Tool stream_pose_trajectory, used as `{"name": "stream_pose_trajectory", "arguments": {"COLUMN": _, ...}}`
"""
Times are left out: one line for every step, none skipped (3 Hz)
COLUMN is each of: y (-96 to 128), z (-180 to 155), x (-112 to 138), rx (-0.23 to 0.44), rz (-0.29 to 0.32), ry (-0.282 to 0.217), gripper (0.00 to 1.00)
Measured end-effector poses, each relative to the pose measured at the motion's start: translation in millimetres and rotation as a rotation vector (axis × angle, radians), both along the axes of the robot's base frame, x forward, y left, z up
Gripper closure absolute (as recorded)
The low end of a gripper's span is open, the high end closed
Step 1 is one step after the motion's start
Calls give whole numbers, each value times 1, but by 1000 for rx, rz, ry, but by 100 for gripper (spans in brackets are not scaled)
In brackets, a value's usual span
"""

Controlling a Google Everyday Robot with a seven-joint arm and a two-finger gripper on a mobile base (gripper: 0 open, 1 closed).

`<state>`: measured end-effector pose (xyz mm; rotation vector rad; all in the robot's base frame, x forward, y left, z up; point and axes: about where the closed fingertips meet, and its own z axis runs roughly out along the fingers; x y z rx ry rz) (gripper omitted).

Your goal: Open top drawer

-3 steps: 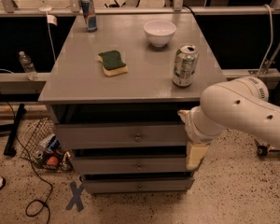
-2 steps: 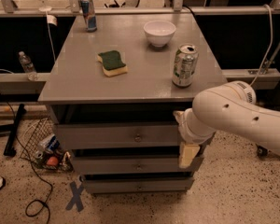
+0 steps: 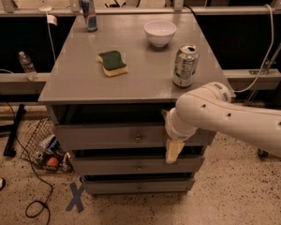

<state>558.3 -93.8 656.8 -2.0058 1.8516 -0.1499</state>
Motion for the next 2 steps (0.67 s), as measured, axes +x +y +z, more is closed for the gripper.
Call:
{"name": "stream_pose_trajectory", "arguments": {"y": 10, "z": -11, "x": 8, "rx": 6, "rz": 1, "ry": 6, "gripper": 0}}
{"name": "stream_pose_trajectory", "arguments": {"y": 18, "z": -22, "x": 13, "rx": 11, "rz": 8, "ry": 21, "gripper": 0}}
